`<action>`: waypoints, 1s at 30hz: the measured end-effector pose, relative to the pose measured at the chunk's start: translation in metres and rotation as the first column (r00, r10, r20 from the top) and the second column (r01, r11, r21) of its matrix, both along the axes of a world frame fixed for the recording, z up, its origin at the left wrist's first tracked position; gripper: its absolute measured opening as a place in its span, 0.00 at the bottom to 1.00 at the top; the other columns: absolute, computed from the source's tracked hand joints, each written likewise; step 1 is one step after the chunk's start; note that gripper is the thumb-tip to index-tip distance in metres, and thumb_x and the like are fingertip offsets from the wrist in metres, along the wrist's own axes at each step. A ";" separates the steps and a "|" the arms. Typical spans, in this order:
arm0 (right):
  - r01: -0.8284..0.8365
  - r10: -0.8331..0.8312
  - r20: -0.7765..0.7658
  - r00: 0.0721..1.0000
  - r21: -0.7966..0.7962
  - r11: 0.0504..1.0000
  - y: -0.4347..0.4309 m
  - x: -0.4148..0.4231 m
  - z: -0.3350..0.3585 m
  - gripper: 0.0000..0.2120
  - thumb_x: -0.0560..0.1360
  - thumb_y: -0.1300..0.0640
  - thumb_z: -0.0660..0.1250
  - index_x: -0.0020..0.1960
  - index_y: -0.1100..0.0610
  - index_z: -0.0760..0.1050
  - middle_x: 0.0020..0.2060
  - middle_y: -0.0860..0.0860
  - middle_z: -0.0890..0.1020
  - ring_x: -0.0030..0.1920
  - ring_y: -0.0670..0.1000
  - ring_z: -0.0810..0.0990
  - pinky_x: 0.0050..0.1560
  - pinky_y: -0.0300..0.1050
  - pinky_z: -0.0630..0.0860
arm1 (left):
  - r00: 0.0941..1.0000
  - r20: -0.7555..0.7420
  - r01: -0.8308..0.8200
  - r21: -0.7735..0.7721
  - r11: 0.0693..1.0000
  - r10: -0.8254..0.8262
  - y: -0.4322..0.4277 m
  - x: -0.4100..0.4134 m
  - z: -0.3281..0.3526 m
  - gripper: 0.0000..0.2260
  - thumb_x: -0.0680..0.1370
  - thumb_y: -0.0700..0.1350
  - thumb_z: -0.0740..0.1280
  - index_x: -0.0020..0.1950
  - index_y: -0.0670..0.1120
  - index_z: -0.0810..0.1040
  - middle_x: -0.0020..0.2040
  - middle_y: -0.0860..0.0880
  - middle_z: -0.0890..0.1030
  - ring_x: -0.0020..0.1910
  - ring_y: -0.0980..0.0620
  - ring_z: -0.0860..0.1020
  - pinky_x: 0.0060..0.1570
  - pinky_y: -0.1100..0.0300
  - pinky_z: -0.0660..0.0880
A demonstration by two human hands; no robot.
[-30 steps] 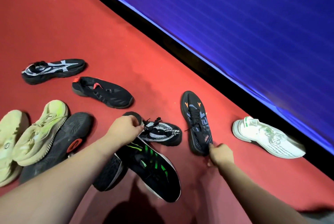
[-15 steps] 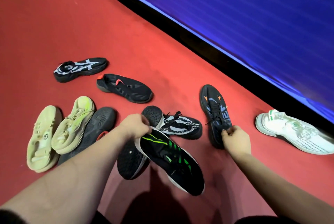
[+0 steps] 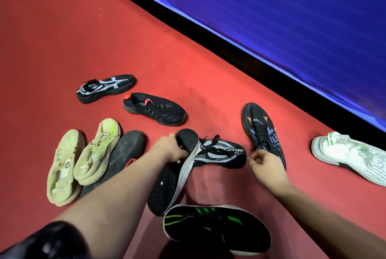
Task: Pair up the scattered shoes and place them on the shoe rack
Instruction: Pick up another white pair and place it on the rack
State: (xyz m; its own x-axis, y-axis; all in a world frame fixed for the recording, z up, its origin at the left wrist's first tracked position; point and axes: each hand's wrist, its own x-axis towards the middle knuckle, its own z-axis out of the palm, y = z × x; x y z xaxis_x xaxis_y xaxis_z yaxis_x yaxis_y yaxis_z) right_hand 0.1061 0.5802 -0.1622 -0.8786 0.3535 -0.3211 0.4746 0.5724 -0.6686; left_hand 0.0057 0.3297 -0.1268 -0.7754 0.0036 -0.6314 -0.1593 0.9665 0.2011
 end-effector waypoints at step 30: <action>0.230 -0.221 0.062 0.973 -0.251 0.940 0.018 -0.003 -0.025 0.12 0.74 0.56 0.67 0.32 0.56 0.74 0.24 0.56 0.80 0.24 0.53 0.76 0.39 0.52 0.77 | 0.907 0.409 -0.224 0.670 0.708 -0.101 -0.108 -0.005 0.026 0.23 0.57 0.46 0.81 0.48 0.44 0.78 0.48 0.45 0.75 0.47 0.50 0.75 0.44 0.62 0.70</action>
